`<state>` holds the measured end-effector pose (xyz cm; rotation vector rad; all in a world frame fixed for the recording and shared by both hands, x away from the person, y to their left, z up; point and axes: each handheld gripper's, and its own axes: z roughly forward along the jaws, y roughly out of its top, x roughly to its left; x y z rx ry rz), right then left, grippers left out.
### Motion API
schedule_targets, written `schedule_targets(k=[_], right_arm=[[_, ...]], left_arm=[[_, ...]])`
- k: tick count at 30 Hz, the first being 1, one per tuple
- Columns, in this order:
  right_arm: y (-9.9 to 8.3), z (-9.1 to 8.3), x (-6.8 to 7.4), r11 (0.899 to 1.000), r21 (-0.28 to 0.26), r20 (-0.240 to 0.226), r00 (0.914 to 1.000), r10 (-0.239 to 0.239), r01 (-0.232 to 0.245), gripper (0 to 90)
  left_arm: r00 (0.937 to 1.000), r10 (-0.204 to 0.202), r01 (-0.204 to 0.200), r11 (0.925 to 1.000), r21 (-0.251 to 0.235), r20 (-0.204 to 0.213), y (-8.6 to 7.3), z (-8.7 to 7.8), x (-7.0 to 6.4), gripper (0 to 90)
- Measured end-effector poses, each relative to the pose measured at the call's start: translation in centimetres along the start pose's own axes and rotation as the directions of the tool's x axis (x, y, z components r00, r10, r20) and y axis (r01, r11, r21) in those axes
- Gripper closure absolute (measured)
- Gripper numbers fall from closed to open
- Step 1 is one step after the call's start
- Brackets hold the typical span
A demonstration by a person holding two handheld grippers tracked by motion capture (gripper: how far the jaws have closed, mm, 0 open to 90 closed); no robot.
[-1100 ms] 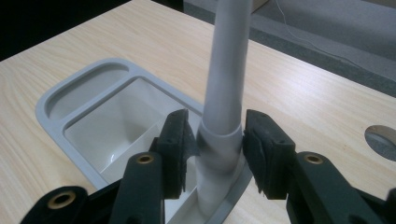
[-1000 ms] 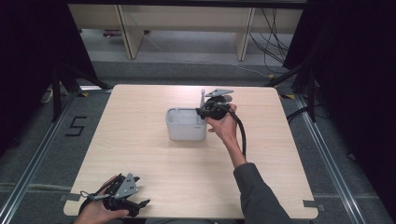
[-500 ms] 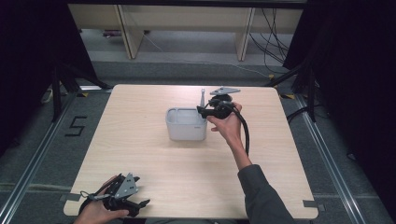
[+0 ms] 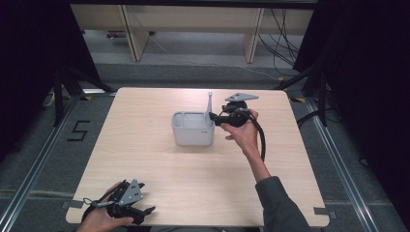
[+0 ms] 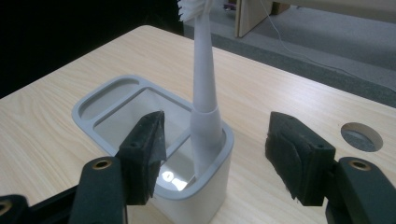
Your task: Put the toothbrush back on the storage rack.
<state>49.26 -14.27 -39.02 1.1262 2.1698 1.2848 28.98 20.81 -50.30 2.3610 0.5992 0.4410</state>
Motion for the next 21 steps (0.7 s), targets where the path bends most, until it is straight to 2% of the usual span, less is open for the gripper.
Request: schedule_targets(k=[1, 2, 3, 4, 5, 7, 8, 9, 13, 15, 16, 17, 20, 21], right_arm=[[0.0, -0.2, -0.2, 1.0, 0.0, 0.002, 0.9998, -0.019, 0.019, 38.1], [-0.1, -0.4, -0.2, 1.0, -0.004, 0.001, 0.9999, -0.014, 0.014, 37.8], [-0.2, -0.5, -0.1, 1.0, -0.008, -0.007, 1.0, 0.007, -0.007, 37.5], [-0.3, -0.6, -0.2, 1.0, -0.008, -0.007, 0.9999, -0.013, 0.013, 37.1], [-0.4, -0.9, -0.1, 1.0, -0.002, -0.012, 0.9999, 0.004, -0.004, 36.8], [-0.6, -1.3, -0.2, 1.0, -0.002, -0.005, 0.9998, -0.017, 0.017, 36.4], [-0.7, -1.5, 0.0, 1.0, 0.004, -0.003, 1.0, 0.005, -0.005, 36.4], [-0.9, -1.8, -0.1, 1.0, -0.003, -0.006, 0.9997, -0.023, 0.023, 36.0], [-1.3, -2.3, 0.1, 1.0, -0.009, -0.006, 1.0, -0.002, 0.002, 35.3], [-1.5, -2.7, 0.0, 1.0, 0.0, -0.011, 0.9996, -0.025, 0.025, 35.0], [-1.6, -2.8, 0.1, 1.0, -0.003, -0.009, 0.9998, -0.015, 0.015, 34.8], [-1.7, -3.0, 0.1, 1.0, 0.001, -0.014, 0.9996, -0.025, 0.025, 34.8], [-2.1, -3.5, 0.3, 1.0, -0.008, -0.015, 0.9996, -0.024, 0.024, 34.8], [-2.3, -3.6, 0.3, 1.0, -0.011, -0.019, 0.9995, -0.024, 0.024, 34.8]], left_arm=[[1.0, 0.009, -0.009, 1.0, -0.001, -0.001, 0.0, 0.0, 0.1, 16.3], [1.0, -0.004, 0.004, 1.0, -0.007, 0.002, 0.0, 0.0, 0.0, 16.3], [0.9998, 0.019, -0.019, 0.9997, 0.013, -0.007, 0.0, 0.0, 0.1, 16.3], [1.0, -0.002, 0.002, 1.0, 0.004, -0.008, 0.0, 0.0, -0.1, 16.3], [1.0, 0.0, 0.0, 1.0, 0.006, 0.005, 0.0, 0.0, 0.0, 16.3], [1.0, -0.003, 0.003, 1.0, 0.006, 0.005, 0.0, 0.0, 0.0, 16.3], [0.9999, 0.014, -0.014, 0.9999, 0.005, 0.004, 0.1, 0.0, 0.1, 16.3], [0.9999, 0.011, -0.011, 0.9999, 0.005, 0.005, 0.0, 0.0, 0.1, 16.3], [1.0, 0.007, -0.007, 1.0, 0.003, 0.003, 0.0, 0.0, 0.1, 16.3], [1.0, 0.0, 0.0, 1.0, 0.006, 0.003, 0.0, 0.0, 0.0, 16.3], [0.9999, 0.012, -0.012, 0.9999, 0.006, 0.0, 0.0, 0.0, 0.1, 16.3], [0.9999, 0.012, -0.012, 0.9999, 0.011, -0.002, 0.0, 0.0, 0.1, 16.3], [1.0, -0.002, 0.002, 1.0, 0.005, 0.002, 0.0, 0.0, 0.0, 16.3], [0.9999, 0.011, -0.011, 0.9999, 0.004, 0.001, 0.0, 0.0, 0.1, 16.3]])
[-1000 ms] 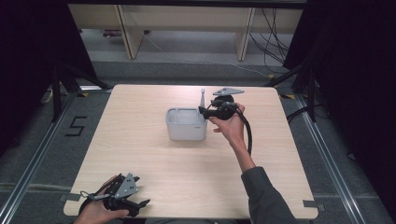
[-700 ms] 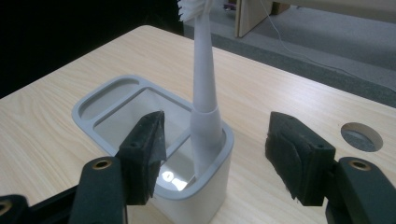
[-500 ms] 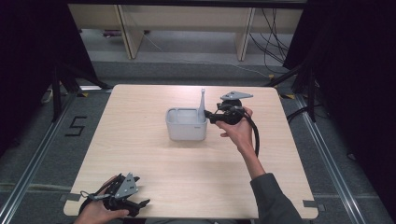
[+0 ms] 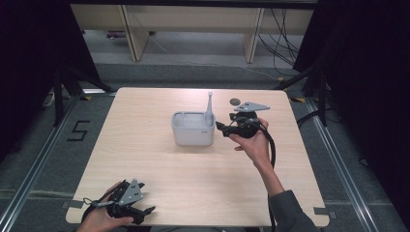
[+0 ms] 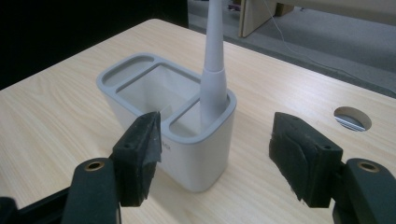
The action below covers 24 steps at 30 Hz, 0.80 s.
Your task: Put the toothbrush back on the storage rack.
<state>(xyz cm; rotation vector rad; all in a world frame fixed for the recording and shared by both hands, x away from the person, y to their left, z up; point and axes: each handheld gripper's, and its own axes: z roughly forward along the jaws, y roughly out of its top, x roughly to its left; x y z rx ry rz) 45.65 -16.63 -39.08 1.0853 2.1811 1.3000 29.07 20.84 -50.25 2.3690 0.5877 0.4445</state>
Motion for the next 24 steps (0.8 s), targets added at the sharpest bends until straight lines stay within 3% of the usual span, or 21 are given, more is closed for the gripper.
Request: schedule_targets(k=[4, 5, 9, 11, 13, 14, 15, 24], right_arm=[[-0.6, -0.4, 0.2, 1.0, 0.005, -0.007, 0.9997, -0.025, 0.025, 34.6], [-0.7, -0.6, 0.3, 1.0, 0.018, -0.007, 0.9999, -0.009, 0.009, 34.6], [-1.6, -1.0, 0.5, 1.0, 0.012, -0.016, 0.9998, -0.012, 0.012, 34.5], [-1.9, -1.1, 0.5, 0.999, 0.003, -0.024, 0.9989, -0.04, 0.04, 34.5], [-2.5, -1.4, 0.7, 1.0, 0.0, -0.019, 0.9998, -0.01, 0.01, 34.5], [-2.8, -1.4, 0.6, 0.999, -0.008, -0.017, 0.9993, -0.033, 0.033, 34.5], [-3.0, -1.5, 0.7, 1.0, -0.006, -0.025, 0.9996, -0.015, 0.015, 34.5], [-4.7, -2.4, 0.8, 0.999, 0.036, -0.034, 0.9993, -0.014, 0.015, 34.3]], left_arm=[[0.9999, -0.016, 0.016, 0.9999, -0.006, -0.002, -0.1, 0.1, -0.1, 16.3], [1.0, -0.002, 0.002, 1.0, -0.004, -0.004, 0.0, 0.0, 0.0, 16.3], [0.9999, -0.016, 0.016, 0.9999, -0.005, -0.002, -0.1, 0.1, -0.1, 16.3], [1.0, 0.001, -0.001, 1.0, 0.005, -0.002, 0.0, 0.0, 0.0, 16.3], [1.0, -0.002, 0.002, 1.0, 0.005, -0.001, 0.0, 0.0, 0.0, 16.3], [1.0, -0.001, 0.001, 1.0, 0.005, -0.002, 0.0, 0.0, 0.0, 16.3], [0.9999, -0.013, 0.013, 0.9999, 0.004, -0.006, 0.0, 0.1, -0.1, 16.3], [1.0, -0.001, 0.001, 1.0, -0.001, -0.004, 0.0, 0.0, 0.0, 16.3]])
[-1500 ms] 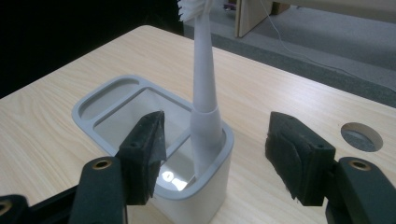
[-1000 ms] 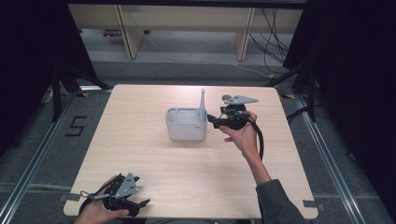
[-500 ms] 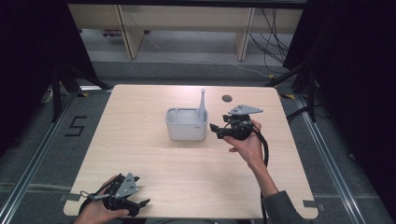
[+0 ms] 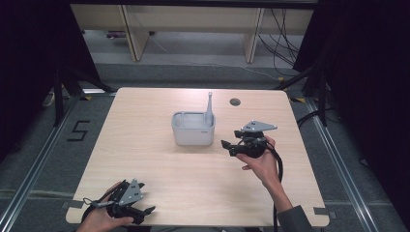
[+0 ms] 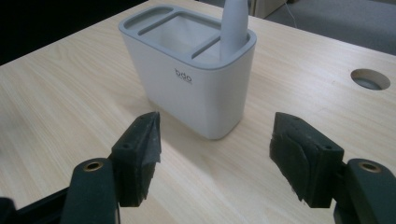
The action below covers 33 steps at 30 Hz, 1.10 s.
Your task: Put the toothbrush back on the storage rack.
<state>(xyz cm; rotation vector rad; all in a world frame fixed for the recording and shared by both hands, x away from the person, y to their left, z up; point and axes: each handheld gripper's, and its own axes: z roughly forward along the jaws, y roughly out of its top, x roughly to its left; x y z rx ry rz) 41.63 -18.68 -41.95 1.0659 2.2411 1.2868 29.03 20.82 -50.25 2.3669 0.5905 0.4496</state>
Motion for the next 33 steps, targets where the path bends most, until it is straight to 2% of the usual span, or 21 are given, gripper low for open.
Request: schedule_targets(k=[1, 4, 7, 8, 10, 11, 12, 13, 15, 16, 20, 21, 23, 25, 26, 27, 29, 30, 31, 32, 33], right_arm=[[-0.2, 0.0, 0.0, 1.0, -0.003, 0.002, 1.0, 0.002, -0.002, 34.2], [-0.5, -0.1, 0.0, 1.0, -0.006, -0.003, 1.0, -0.006, 0.006, 33.8], [-0.8, -0.2, 0.3, 1.0, 0.0, -0.015, 0.9997, 0.02, -0.02, 32.3], [-0.9, -0.2, 0.2, 1.0, 0.001, -0.023, 0.9997, 0.005, -0.004, 32.1], [-1.1, -0.2, 0.4, 1.0, 0.004, -0.028, 0.9996, 0.006, -0.006, 31.8], [-1.2, -0.3, 0.6, 1.0, 0.015, -0.025, 0.9996, 0.013, -0.012, 31.8], [-1.4, -0.2, 0.6, 1.0, 0.005, -0.026, 0.9997, -0.001, 0.001, 31.5], [-1.5, -0.3, 0.8, 1.0, 0.02, -0.031, 0.9994, 0.014, -0.013, 31.3], [-1.7, -0.3, 0.8, 1.0, 0.014, -0.027, 0.9995, -0.018, 0.018, 30.7], [-1.8, -0.4, 1.1, 1.0, 0.023, -0.032, 0.9994, 0.012, -0.011, 30.1], [-2.5, -0.4, 1.4, 1.0, 0.025, -0.041, 0.9992, -0.006, 0.007, 29.1], [-2.7, -0.5, 1.5, 0.999, 0.03, -0.041, 0.9991, -0.009, 0.011, 29.0], [-3.1, -0.4, 1.9, 0.999, 0.039, -0.042, 0.9989, 0.02, -0.019, 28.5], [-3.4, -0.4, 1.8, 0.999, 0.042, -0.049, 0.9987, -0.012, 0.014, 28.5], [-3.6, -0.4, 2.0, 0.999, 0.04, -0.062, 0.998, 0.012, -0.009, 28.4], [-3.6, -0.5, 2.0, 0.999, 0.041, -0.058, 0.9983, 0.002, 0.0, 28.2], [-3.8, -0.7, 2.2, 0.999, 0.051, -0.053, 0.9984, 0.017, -0.015, 28.2], [-4.0, -0.6, 2.1, 0.999, 0.049, -0.059, 0.9982, 0.007, -0.004, 28.1], [-4.1, -0.7, 2.3, 0.999, 0.051, -0.056, 0.9983, 0.016, -0.013, 28.1], [-4.2, -0.7, 2.2, 0.999, 0.045, -0.057, 0.9983, -0.006, 0.009, 28.0], [-4.2, -0.8, 2.4, 0.999, 0.051, -0.061, 0.998, 0.014, -0.011, 27.8]], left_arm=[[0.9999, -0.013, 0.013, 0.9999, 0.001, 0.0, 0.0, 0.0, -0.1, 16.3], [1.0, -0.009, 0.009, 0.9999, 0.005, -0.003, 0.0, 0.0, -0.1, 16.3], [1.0, 0.001, -0.001, 1.0, -0.001, 0.0, 0.0, 0.0, 0.0, 16.3], [1.0, 0.001, -0.001, 1.0, -0.001, 0.002, 0.0, 0.0, 0.0, 16.3], [1.0, -0.007, 0.007, 1.0, -0.006, 0.002, 0.0, 0.0, -0.1, 16.3], [1.0, 0.005, -0.005, 1.0, -0.004, 0.001, 0.0, 0.0, 0.0, 16.3], [1.0, -0.001, 0.001, 1.0, -0.008, 0.003, 0.0, 0.0, 0.0, 16.3], [0.9999, -0.011, 0.011, 0.9999, -0.007, 0.003, 0.0, 0.0, -0.1, 16.3], [1.0, 0.0, 0.0, 1.0, -0.005, 0.001, 0.0, 0.0, 0.0, 16.3], [1.0, 0.003, -0.003, 1.0, 0.004, 0.001, 0.0, 0.0, 0.0, 16.3], [0.9999, -0.014, 0.014, 0.9999, -0.006, 0.004, 0.0, 0.0, -0.1, 16.3], [1.0, 0.004, -0.004, 1.0, 0.004, 0.0, 0.0, 0.0, 0.0, 16.3], [1.0, 0.002, -0.002, 1.0, -0.004, 0.001, 0.0, 0.0, 0.0, 16.3], [1.0, 0.006, -0.006, 1.0, 0.004, 0.0, 0.0, 0.0, 0.0, 16.3], [1.0, 0.008, -0.008, 1.0, 0.004, 0.0, 0.0, 0.0, 0.0, 16.3], [1.0, -0.003, 0.003, 1.0, -0.008, 0.003, 0.0, 0.0, -0.1, 16.3], [0.9999, 0.011, -0.01, 0.9999, 0.003, -0.001, 0.0, 0.0, 0.1, 16.3], [1.0, -0.002, 0.002, 1.0, 0.004, 0.001, 0.0, 0.0, 0.0, 16.3], [0.9999, 0.016, -0.016, 0.9998, 0.008, -0.001, 0.0, -0.1, 0.1, 16.3], [1.0, 0.01, -0.01, 0.9999, 0.003, -0.001, 0.0, 0.0, 0.0, 16.3], [0.9999, 0.011, -0.011, 0.9999, 0.004, -0.001, 0.0, 0.0, 0.1, 16.3]])
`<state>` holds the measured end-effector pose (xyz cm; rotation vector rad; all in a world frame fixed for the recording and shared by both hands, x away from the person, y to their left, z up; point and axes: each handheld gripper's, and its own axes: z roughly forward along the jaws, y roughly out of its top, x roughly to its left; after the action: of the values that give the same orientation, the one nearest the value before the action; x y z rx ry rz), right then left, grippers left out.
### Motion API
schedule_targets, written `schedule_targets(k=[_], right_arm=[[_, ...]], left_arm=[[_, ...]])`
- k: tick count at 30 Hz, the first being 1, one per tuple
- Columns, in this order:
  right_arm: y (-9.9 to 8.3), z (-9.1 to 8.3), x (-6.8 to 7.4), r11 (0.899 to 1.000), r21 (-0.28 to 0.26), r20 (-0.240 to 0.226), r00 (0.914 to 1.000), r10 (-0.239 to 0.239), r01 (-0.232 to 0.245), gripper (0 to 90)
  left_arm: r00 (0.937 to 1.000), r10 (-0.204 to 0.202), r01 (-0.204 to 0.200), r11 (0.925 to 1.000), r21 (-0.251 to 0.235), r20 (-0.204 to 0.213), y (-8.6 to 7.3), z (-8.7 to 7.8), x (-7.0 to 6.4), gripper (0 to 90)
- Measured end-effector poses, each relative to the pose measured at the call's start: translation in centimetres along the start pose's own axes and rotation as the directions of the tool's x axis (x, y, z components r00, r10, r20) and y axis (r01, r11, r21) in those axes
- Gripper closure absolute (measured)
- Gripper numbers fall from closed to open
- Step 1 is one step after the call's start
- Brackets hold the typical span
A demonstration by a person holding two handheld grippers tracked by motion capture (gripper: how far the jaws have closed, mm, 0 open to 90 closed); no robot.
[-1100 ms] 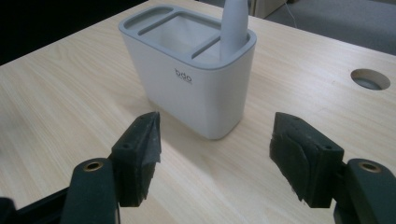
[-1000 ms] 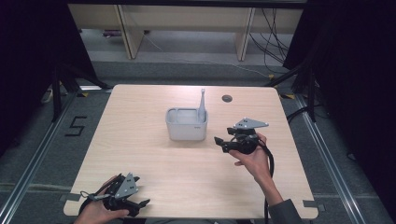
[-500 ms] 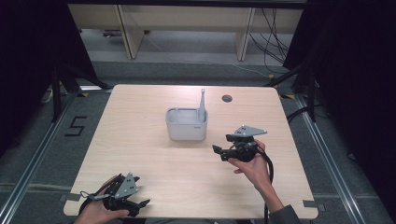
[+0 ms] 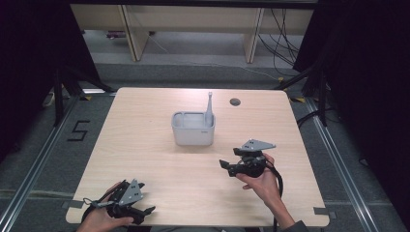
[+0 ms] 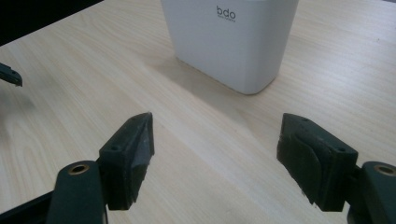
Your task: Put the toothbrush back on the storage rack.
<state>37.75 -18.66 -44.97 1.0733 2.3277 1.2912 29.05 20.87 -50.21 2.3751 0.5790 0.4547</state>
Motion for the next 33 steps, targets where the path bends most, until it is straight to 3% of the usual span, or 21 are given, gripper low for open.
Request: schedule_targets(k=[3, 5, 7, 8, 9, 10, 11, 12, 14, 16, 19, 20, 23, 25, 26, 28, 29, 31, 33], right_arm=[[-0.3, -0.1, 0.0, 1.0, 0.001, 0.0, 1.0, -0.006, 0.006, 27.6], [-0.5, -0.1, 0.0, 1.0, 0.0, -0.004, 0.9999, -0.014, 0.014, 27.3], [-0.8, -0.2, 0.2, 1.0, -0.003, -0.013, 0.9998, 0.014, -0.014, 26.5], [-1.0, -0.2, 0.1, 1.0, 0.007, -0.008, 1.0, -0.001, 0.001, 25.8], [-1.1, -0.3, 0.3, 1.0, 0.012, -0.007, 0.9997, 0.023, -0.023, 25.3], [-1.3, -0.3, 0.4, 0.999, 0.023, -0.018, 0.9991, 0.037, -0.037, 25.0], [-1.4, -0.3, 0.1, 1.0, 0.012, -0.007, 1.0, 0.005, -0.005, 24.7], [-1.7, -0.4, 0.3, 0.999, 0.015, -0.022, 0.9989, 0.041, -0.04, 23.9], [-1.8, -0.4, 0.2, 1.0, 0.011, -0.01, 0.9997, 0.023, -0.023, 23.7], [-2.1, -0.6, 0.1, 1.0, 0.008, 0.0, 0.9999, 0.015, -0.015, 23.2], [-2.5, -0.7, 0.4, 0.998, 0.03, -0.003, 0.9984, 0.056, -0.056, 22.7], [-2.6, -0.6, 0.2, 0.999, 0.023, -0.008, 0.9996, 0.028, -0.027, 22.5], [-3.0, -0.8, 0.5, 0.998, 0.041, -0.028, 0.9986, 0.045, -0.043, 22.6], [-3.2, -0.8, 0.8, 0.998, 0.034, -0.012, 0.9985, 0.054, -0.054, 22.5], [-3.2, -0.9, 0.7, 0.999, 0.039, -0.01, 0.9994, 0.034, -0.034, 22.5], [-3.4, -1.0, 0.8, 0.998, 0.045, -0.015, 0.9989, 0.045, -0.044, 22.5], [-3.5, -1.0, 0.6, 0.999, 0.032, -0.027, 0.9994, 0.021, -0.02, 22.4], [-3.7, -1.3, 0.9, 0.999, 0.034, -0.022, 0.9988, 0.043, -0.042, 22.2], [-4.0, -1.5, 0.8, 0.999, 0.034, -0.021, 0.9996, 0.02, -0.019, 21.5]], left_arm=[[1.0, -0.001, 0.001, 1.0, -0.001, 0.0, 0.0, 0.0, 0.0, 16.3], [0.9996, -0.028, 0.028, 0.9995, -0.011, 0.005, 0.0, 0.1, -0.2, 16.3], [1.0, 0.0, 0.0, 1.0, -0.001, -0.001, 0.0, 0.0, 0.0, 16.3], [1.0, -0.007, 0.007, 1.0, -0.006, 0.0, 0.0, 0.0, -0.1, 16.3], [1.0, -0.001, 0.001, 1.0, -0.001, 0.0, 0.0, 0.0, 0.0, 16.3], [0.9996, -0.028, 0.028, 0.9995, -0.011, 0.004, 0.0, 0.1, -0.2, 16.3], [0.9997, -0.024, 0.025, 0.9997, -0.01, 0.003, 0.0, 0.1, -0.1, 16.3], [0.9997, -0.024, 0.024, 0.9997, -0.01, 0.003, 0.0, 0.1, -0.2, 16.3], [1.0, -0.001, 0.001, 1.0, -0.001, 0.0, 0.0, 0.0, 0.0, 16.3], [1.0, -0.009, 0.009, 0.9999, -0.007, 0.001, 0.0, 0.1, -0.1, 16.3], [0.9997, -0.022, 0.022, 0.9997, -0.008, 0.002, 0.0, 0.1, -0.1, 16.3], [0.9997, -0.023, 0.023, 0.9997, -0.01, 0.002, 0.0, 0.1, -0.1, 16.3], [0.9997, -0.023, 0.023, 0.9997, -0.009, 0.001, 0.0, 0.1, -0.1, 16.3], [0.9997, -0.023, 0.023, 0.9997, -0.009, 0.002, 0.0, 0.1, -0.1, 16.3], [1.0, 0.003, -0.003, 1.0, 0.002, -0.001, 0.0, 0.0, 0.0, 16.3], [0.9999, -0.012, 0.012, 0.9999, -0.001, 0.0, 0.0, 0.0, -0.1, 16.3], [0.9999, -0.012, 0.012, 0.9999, -0.01, 0.001, 0.0, 0.0, -0.1, 16.3], [0.9997, -0.024, 0.024, 0.9997, -0.009, 0.002, 0.0, 0.1, -0.1, 16.3], [0.9997, -0.024, 0.024, 0.9997, -0.009, 0.001, -0.1, 0.1, -0.2, 16.3]])
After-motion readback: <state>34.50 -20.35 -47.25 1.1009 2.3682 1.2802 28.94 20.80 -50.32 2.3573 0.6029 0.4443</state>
